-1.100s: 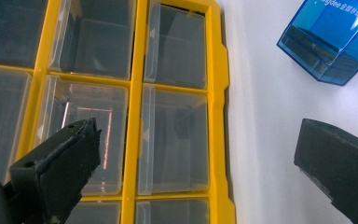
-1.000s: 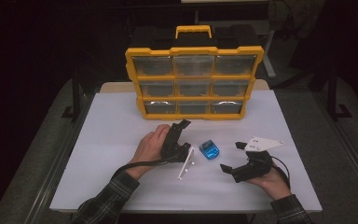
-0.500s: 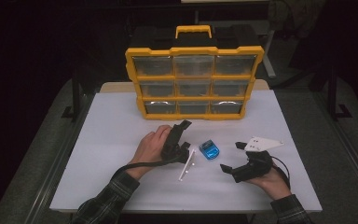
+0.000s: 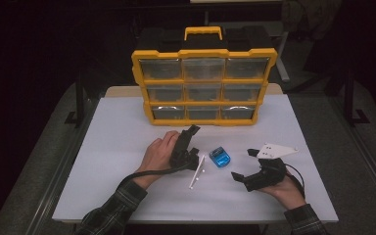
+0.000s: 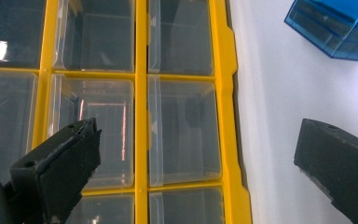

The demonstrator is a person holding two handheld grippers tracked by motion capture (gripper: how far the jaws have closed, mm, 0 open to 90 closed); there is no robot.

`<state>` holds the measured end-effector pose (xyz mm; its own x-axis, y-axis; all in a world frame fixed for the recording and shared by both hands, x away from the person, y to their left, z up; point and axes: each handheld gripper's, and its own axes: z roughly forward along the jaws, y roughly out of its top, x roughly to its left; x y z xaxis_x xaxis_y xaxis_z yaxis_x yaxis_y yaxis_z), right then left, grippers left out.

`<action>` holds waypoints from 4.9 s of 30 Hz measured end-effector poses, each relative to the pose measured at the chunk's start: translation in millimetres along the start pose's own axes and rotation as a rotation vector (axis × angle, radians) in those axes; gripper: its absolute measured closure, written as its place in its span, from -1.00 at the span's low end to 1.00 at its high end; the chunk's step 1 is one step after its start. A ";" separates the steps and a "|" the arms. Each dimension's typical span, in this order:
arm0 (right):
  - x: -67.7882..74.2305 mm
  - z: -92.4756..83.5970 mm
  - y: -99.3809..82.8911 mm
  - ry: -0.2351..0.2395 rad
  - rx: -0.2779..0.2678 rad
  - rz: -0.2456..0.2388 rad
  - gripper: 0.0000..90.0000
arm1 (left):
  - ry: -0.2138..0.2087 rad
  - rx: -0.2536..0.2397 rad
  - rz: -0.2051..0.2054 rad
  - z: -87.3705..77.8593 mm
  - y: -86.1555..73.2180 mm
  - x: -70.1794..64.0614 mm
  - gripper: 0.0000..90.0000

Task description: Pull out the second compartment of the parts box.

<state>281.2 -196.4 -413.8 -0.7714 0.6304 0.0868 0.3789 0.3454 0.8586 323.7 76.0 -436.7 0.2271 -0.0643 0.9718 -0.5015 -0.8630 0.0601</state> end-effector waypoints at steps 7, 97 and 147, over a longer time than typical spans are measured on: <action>0.1 0.0 0.1 0.000 0.000 0.001 -1.00 | 0.001 0.052 -0.003 3.2 -1.1 -1.5 -1.00; 0.2 1.0 0.9 0.003 -0.002 -0.007 -1.00 | 0.121 0.450 -0.086 32.2 -2.7 35.4 -1.00; 0.8 -0.7 1.3 0.011 -0.009 -0.002 -1.00 | 0.236 0.435 -0.039 41.2 20.2 108.4 -0.99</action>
<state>280.7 -196.0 -412.3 -0.7780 0.6217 0.0907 0.3727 0.3404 0.8632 372.6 31.0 -339.6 0.0181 0.0439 0.9989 -0.0899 -0.9949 0.0453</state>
